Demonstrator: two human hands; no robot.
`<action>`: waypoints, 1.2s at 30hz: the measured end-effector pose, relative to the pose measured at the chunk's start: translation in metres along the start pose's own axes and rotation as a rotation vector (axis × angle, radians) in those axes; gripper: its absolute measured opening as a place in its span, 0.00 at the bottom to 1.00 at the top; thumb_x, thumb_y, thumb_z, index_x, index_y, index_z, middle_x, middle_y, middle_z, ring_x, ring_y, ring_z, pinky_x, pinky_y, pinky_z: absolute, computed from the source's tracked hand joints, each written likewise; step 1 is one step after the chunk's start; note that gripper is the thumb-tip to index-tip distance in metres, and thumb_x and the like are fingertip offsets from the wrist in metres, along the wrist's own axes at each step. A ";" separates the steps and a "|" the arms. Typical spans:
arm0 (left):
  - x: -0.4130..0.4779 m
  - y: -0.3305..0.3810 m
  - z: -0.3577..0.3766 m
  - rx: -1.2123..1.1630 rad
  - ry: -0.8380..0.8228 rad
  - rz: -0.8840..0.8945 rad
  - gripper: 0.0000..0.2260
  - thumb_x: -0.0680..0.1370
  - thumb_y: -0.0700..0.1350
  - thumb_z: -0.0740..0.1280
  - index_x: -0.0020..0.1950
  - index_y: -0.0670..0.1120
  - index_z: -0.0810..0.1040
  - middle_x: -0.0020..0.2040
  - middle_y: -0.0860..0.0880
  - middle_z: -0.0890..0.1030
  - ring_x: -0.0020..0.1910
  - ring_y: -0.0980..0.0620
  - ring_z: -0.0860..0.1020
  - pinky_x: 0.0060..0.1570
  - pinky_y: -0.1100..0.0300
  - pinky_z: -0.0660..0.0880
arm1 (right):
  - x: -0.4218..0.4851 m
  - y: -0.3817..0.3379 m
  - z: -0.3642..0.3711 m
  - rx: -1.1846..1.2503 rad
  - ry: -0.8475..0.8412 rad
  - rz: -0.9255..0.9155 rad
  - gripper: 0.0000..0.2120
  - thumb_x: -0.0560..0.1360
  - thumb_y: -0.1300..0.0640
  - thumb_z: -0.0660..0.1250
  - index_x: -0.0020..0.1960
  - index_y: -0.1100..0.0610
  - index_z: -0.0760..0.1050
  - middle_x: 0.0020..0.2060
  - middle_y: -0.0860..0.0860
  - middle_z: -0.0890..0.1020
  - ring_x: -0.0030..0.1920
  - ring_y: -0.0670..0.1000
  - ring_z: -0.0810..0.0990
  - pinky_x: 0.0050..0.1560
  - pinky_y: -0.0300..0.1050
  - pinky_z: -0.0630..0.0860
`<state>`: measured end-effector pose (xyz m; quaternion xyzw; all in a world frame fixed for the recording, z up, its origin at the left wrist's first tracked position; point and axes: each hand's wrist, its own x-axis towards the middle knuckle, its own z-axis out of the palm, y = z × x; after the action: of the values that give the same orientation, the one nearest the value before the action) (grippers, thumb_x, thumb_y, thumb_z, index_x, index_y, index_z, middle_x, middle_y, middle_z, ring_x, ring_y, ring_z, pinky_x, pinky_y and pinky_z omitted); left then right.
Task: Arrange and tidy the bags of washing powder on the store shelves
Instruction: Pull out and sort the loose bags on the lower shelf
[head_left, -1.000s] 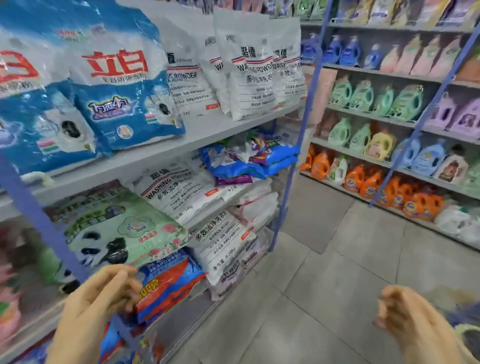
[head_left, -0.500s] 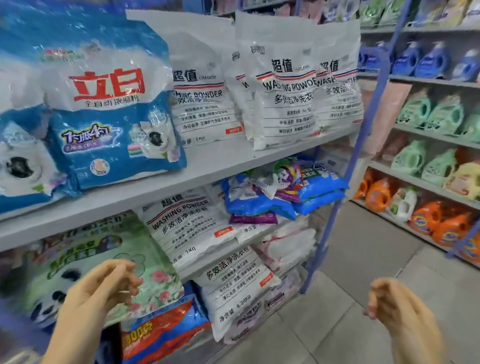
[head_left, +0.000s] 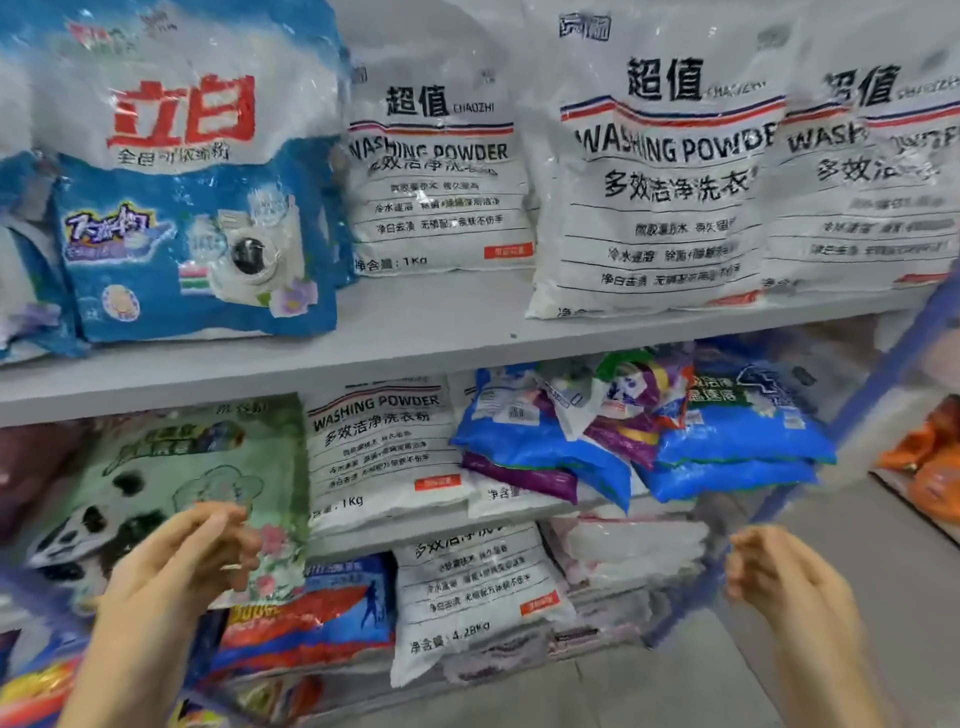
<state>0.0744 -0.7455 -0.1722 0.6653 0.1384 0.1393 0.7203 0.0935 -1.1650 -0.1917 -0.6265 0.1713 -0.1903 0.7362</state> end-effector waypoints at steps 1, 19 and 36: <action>-0.003 -0.002 0.006 0.001 0.021 -0.021 0.10 0.81 0.39 0.57 0.44 0.41 0.76 0.27 0.50 0.80 0.25 0.58 0.77 0.25 0.71 0.72 | 0.015 0.003 0.000 -0.045 -0.029 -0.030 0.17 0.81 0.65 0.55 0.35 0.59 0.74 0.22 0.48 0.78 0.21 0.42 0.72 0.23 0.32 0.70; -0.053 0.006 0.036 -0.037 0.198 0.026 0.08 0.78 0.39 0.61 0.44 0.38 0.78 0.29 0.45 0.79 0.26 0.54 0.77 0.24 0.69 0.71 | 0.175 0.026 0.131 -1.577 -0.709 -1.432 0.25 0.49 0.68 0.80 0.46 0.57 0.84 0.48 0.57 0.84 0.45 0.60 0.84 0.50 0.54 0.80; -0.049 -0.023 0.082 0.121 -0.048 -0.060 0.04 0.77 0.37 0.65 0.45 0.39 0.79 0.32 0.45 0.82 0.31 0.52 0.79 0.36 0.58 0.77 | 0.081 -0.029 0.127 -0.605 -0.828 -0.817 0.09 0.78 0.64 0.60 0.55 0.61 0.77 0.45 0.51 0.80 0.44 0.53 0.76 0.44 0.49 0.71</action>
<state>0.0612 -0.8416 -0.1877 0.7061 0.1493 0.0931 0.6859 0.2239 -1.1005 -0.1439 -0.8419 -0.3323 -0.1412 0.4010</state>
